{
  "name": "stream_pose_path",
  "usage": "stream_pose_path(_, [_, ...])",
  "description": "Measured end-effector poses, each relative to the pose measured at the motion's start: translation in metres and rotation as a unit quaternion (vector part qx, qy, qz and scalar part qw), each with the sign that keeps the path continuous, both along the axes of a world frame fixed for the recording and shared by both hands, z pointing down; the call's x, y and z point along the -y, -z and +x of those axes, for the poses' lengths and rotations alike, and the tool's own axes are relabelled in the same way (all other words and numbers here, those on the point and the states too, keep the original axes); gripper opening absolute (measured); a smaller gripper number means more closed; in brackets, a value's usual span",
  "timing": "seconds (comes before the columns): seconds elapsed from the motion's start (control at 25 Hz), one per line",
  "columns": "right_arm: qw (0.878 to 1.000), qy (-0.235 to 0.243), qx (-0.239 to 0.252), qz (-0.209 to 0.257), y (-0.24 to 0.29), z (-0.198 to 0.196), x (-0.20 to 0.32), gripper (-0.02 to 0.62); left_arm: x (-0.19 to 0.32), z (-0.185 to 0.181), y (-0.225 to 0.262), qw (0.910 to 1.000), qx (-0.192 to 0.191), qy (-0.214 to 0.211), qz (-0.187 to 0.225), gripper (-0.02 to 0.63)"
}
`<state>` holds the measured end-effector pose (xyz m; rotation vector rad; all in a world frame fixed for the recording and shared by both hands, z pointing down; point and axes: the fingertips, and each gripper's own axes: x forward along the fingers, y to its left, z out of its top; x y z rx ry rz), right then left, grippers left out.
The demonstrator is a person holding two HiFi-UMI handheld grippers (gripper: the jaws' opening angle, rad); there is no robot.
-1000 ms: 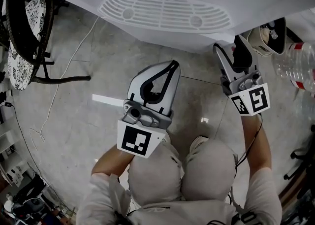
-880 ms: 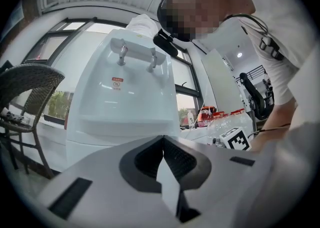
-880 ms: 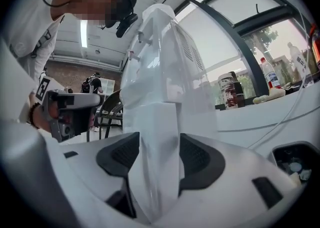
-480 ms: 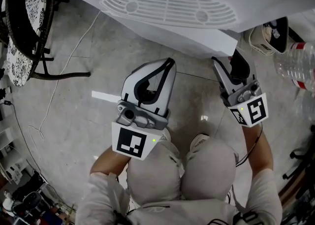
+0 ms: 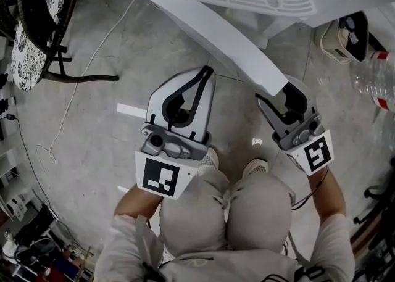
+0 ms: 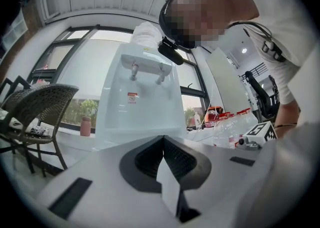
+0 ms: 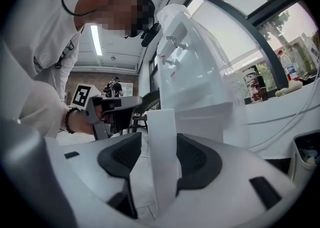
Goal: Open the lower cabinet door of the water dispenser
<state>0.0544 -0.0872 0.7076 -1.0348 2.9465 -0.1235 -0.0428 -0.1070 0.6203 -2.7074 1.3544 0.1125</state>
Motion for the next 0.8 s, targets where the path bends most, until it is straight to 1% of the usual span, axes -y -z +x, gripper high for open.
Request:
stream_pose_path(0.16, [1.000, 0.024, 0.006, -0.002, 0.007, -0.025, -0.013, 0.222, -0.014, -0.016, 0.006, 0.9999, 0.002, 0.014, -0.008, 0.005])
stream_pose_path(0.24, [0.999, 0.039, 0.009, 0.000, 0.011, -0.038, -0.021, 0.198, -0.021, -0.024, 0.008, 0.9997, 0.005, 0.023, -0.010, 0.005])
stream_pose_path(0.44, [0.996, 0.085, -0.010, 0.005, 0.011, -0.070, -0.043, 0.195, -0.036, -0.053, 0.012, 0.9983, 0.013, 0.055, -0.017, 0.005])
stream_pose_path(0.6, [0.991, 0.133, -0.010, 0.005, 0.011, -0.099, -0.059, 0.192, -0.046, -0.078, 0.018, 0.9959, 0.013, 0.088, -0.016, 0.005])
stream_pose_path(0.72, [0.986, 0.168, -0.006, 0.013, 0.015, -0.125, -0.068, 0.175, -0.053, -0.090, 0.020, 0.9947, 0.018, 0.099, -0.018, 0.005])
stream_pose_path(0.8, [0.982, 0.188, -0.005, 0.018, 0.017, -0.142, -0.072, 0.175, -0.057, -0.096, 0.019, 0.9941, 0.023, 0.105, -0.021, 0.005])
